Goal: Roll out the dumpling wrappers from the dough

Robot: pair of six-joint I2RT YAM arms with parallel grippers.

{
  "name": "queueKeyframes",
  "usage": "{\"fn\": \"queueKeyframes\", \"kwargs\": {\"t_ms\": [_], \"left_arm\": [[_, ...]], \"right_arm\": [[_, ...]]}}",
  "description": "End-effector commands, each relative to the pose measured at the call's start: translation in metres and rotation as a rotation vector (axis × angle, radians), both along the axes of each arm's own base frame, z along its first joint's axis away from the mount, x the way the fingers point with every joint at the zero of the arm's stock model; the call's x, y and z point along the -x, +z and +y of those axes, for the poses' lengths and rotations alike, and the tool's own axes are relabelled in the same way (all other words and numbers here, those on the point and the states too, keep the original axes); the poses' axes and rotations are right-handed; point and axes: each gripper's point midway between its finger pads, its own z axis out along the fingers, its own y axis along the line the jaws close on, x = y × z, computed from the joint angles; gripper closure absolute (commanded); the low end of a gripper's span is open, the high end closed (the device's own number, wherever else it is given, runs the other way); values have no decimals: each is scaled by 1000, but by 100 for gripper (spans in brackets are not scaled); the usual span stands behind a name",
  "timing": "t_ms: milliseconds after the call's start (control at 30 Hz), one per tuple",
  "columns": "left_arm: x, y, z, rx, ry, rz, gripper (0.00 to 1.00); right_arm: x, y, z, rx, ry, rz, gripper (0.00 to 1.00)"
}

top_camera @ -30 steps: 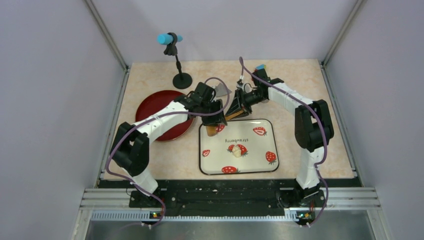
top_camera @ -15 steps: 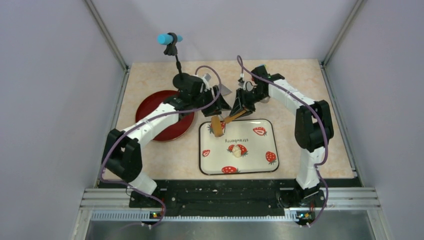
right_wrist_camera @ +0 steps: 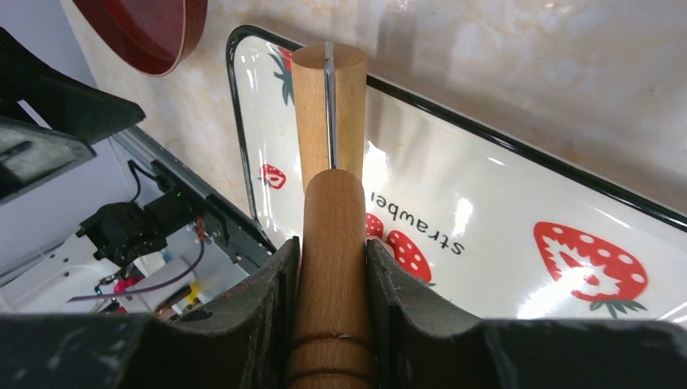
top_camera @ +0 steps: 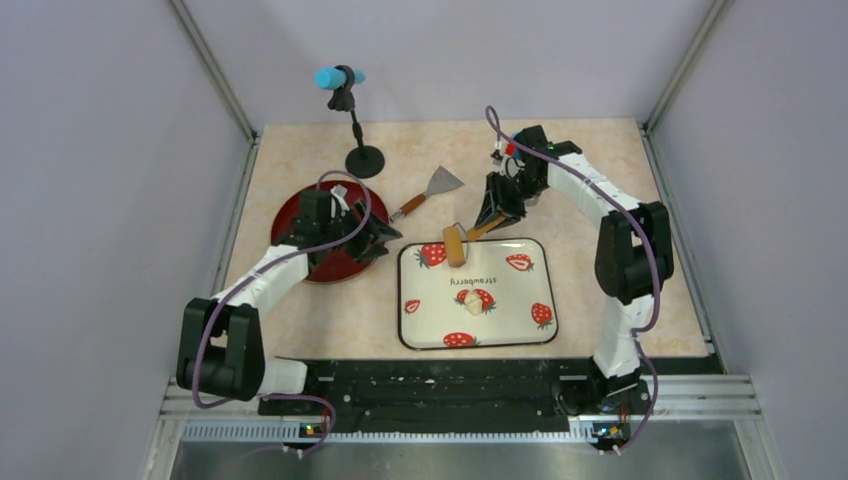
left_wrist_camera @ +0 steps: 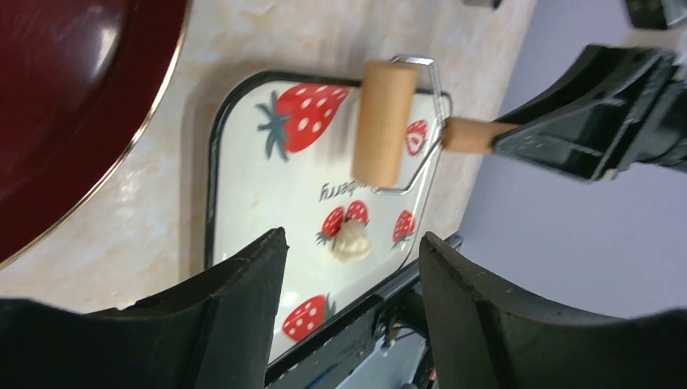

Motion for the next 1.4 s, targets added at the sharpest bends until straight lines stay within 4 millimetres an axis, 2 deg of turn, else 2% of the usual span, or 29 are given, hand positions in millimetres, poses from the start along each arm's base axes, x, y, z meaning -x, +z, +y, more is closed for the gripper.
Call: {"fn": "queueKeyframes", "kwargs": {"t_ms": [0,200,633,733,967,1000,1200,1367], "left_arm": [[37,-19,8,-84,-116,48,35],[67,-71,13,-137,-207,199,36],[63,-118,-20,-154,-346,318,42],[62,-126,-23,-160,-351,336,51],[51,-128,-33,-137,-330,344,97],[49,-127,-34,-133,-323,343,100],[35,-126,-43,-100,-307,329,100],[35,-135,-46,-123,-323,338,100]], "right_arm": [[-12,56,-7,-43,1,-166,100],[-14,63,-9,-46,13,-194,100],[-13,73,-12,-39,6,-185,100],[-13,72,-15,-23,5,-189,100],[-17,72,-26,49,-16,-218,100],[-17,72,-28,59,-18,-222,100],[-18,75,-34,95,-23,-233,100],[-13,80,-44,150,-18,-236,100]]}}
